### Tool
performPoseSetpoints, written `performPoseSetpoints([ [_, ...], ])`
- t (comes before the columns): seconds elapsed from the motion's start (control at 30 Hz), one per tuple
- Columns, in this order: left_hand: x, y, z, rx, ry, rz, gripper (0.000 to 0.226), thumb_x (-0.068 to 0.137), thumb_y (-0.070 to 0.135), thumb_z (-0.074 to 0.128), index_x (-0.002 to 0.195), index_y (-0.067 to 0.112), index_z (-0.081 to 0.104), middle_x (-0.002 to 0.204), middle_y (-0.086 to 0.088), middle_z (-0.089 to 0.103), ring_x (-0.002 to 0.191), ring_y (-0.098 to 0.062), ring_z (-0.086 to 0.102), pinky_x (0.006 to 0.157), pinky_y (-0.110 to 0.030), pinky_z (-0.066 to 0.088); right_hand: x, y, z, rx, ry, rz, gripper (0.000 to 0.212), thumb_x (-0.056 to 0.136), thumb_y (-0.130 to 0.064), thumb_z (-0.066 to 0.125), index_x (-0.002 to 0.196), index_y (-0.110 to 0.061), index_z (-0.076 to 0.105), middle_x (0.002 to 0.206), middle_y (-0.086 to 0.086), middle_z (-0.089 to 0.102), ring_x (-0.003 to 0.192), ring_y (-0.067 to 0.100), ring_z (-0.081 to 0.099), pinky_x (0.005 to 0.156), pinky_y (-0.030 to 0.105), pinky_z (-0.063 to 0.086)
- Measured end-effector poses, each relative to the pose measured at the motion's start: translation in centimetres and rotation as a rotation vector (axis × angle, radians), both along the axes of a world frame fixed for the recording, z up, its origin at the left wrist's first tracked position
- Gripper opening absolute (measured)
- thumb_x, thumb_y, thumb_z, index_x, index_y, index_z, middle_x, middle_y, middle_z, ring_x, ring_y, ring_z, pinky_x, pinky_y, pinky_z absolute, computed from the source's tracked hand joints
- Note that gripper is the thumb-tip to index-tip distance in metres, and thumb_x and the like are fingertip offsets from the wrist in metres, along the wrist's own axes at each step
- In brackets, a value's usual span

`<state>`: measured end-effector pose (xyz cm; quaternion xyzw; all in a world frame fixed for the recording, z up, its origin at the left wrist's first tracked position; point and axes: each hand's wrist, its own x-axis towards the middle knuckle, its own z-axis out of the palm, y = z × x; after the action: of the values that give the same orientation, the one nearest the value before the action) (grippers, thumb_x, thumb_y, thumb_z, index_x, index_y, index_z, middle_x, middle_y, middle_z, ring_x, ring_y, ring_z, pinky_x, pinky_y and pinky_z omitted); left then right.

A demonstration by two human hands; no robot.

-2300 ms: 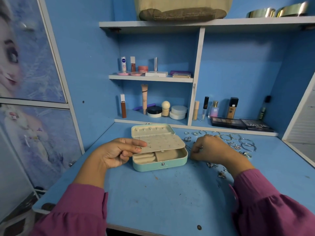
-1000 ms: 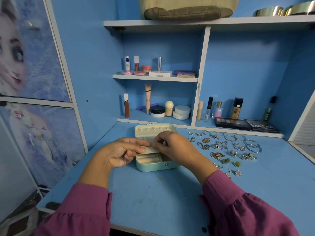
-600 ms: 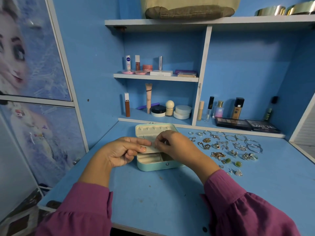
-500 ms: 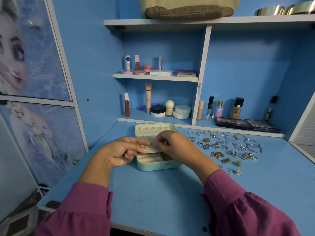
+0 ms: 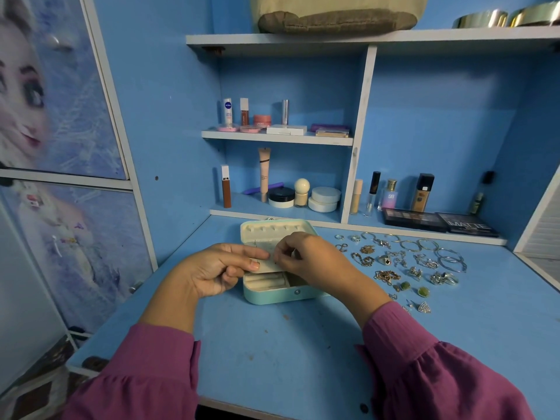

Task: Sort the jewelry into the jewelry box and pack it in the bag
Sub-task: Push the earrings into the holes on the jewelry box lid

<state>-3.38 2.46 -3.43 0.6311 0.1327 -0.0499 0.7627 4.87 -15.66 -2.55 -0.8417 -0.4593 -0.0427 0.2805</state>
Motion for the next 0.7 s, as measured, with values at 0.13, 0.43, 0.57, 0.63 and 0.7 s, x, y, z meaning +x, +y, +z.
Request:
performPoseSetpoints([
  [0.13, -0.04, 0.01, 0.02, 0.001, 0.003, -0.004, 0.028, 0.079, -0.013, 0.056, 0.080, 0.006, 0.078, 0.052, 0.001, 0.052, 0.031, 0.000, 0.034, 0.031, -0.007, 0.027, -0.05, -0.06, -0.04, 0.011, -0.012, 0.005, 0.012, 0.089, -0.032, 0.060, 0.092, -0.022, 0.066, 0.086, -0.013, 0.055, 0.074, 0.007, 0.052, 0.070, 0.031, 0.050],
  [0.43, -0.03, -0.13, 0.03, 0.014, 0.006, 0.012, 0.028, 0.082, -0.015, 0.054, 0.084, 0.003, 0.075, 0.052, 0.001, 0.053, 0.031, 0.000, 0.034, 0.032, -0.007, 0.025, -0.21, -0.11, -0.07, 0.024, -0.010, 0.007, 0.012, 0.087, -0.029, 0.061, 0.090, -0.020, 0.068, 0.086, -0.011, 0.058, 0.073, 0.008, 0.053, 0.071, 0.032, 0.051],
  [0.57, -0.04, -0.20, 0.11, 0.025, 0.008, 0.010, 0.025, 0.082, -0.014, 0.054, 0.094, 0.002, 0.070, 0.052, 0.002, 0.053, 0.031, 0.000, 0.033, 0.032, -0.007, 0.024, -0.22, -0.11, 0.00, 0.025, 0.038, -0.003, 0.011, 0.087, -0.028, 0.061, 0.091, -0.021, 0.069, 0.082, -0.015, 0.056, 0.071, 0.004, 0.052, 0.071, 0.029, 0.050],
  [0.63, -0.08, -0.23, 0.12, 0.025, 0.005, 0.009, 0.025, 0.082, -0.014, 0.054, 0.094, 0.002, 0.069, 0.052, 0.002, 0.054, 0.031, 0.000, 0.033, 0.032, -0.006, 0.024, -0.17, -0.17, 0.06, 0.029, 0.081, -0.014, 0.009, 0.086, -0.026, 0.062, 0.090, -0.023, 0.069, 0.078, -0.017, 0.056, 0.068, 0.002, 0.051, 0.069, 0.025, 0.047],
  [0.7, -0.11, -0.24, 0.14, 0.019, 0.004, 0.011, 0.025, 0.082, -0.014, 0.054, 0.092, 0.002, 0.071, 0.052, 0.002, 0.055, 0.031, 0.000, 0.033, 0.032, -0.006, 0.025, -0.09, -0.31, 0.12, 0.041, 0.119, -0.021, 0.008, 0.085, -0.024, 0.063, 0.088, -0.026, 0.070, 0.075, -0.019, 0.057, 0.068, 0.000, 0.052, 0.069, 0.023, 0.047],
])
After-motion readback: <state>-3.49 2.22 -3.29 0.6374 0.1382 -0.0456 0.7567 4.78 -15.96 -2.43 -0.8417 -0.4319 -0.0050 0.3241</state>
